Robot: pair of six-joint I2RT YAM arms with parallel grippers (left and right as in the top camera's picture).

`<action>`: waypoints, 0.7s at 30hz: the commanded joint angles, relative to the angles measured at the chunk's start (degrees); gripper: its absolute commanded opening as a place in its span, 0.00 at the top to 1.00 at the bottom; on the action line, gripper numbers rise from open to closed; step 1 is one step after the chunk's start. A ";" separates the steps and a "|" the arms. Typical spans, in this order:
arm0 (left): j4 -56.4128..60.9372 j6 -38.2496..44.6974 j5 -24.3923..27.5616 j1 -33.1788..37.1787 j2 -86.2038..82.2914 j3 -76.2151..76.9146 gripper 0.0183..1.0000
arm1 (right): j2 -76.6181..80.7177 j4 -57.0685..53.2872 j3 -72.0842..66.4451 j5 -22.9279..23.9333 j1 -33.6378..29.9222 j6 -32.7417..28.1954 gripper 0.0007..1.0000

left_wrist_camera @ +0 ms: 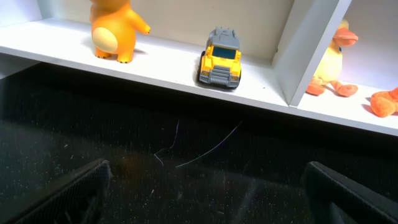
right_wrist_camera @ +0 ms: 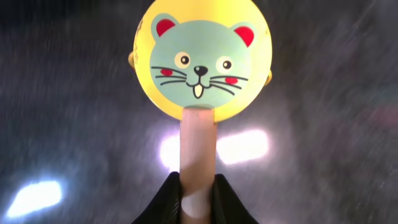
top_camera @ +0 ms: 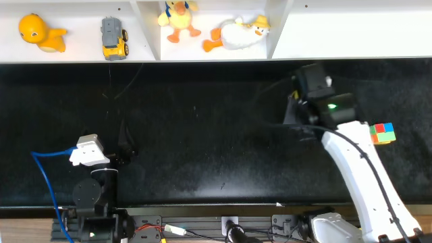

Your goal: Store Toys

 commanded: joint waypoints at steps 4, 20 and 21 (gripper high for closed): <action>0.22 0.66 -0.28 -0.11 -0.70 -0.28 0.00 | 0.48 11.63 -2.05 -2.75 -7.41 -13.18 0.96; 0.22 0.66 -0.28 -0.11 -0.70 -0.28 0.00 | 14.27 38.84 -2.05 -6.38 -8.96 -21.11 0.95; 0.22 0.68 -0.28 -0.11 -0.70 -0.28 0.00 | 14.67 39.98 -2.05 -6.51 -8.96 -21.11 0.96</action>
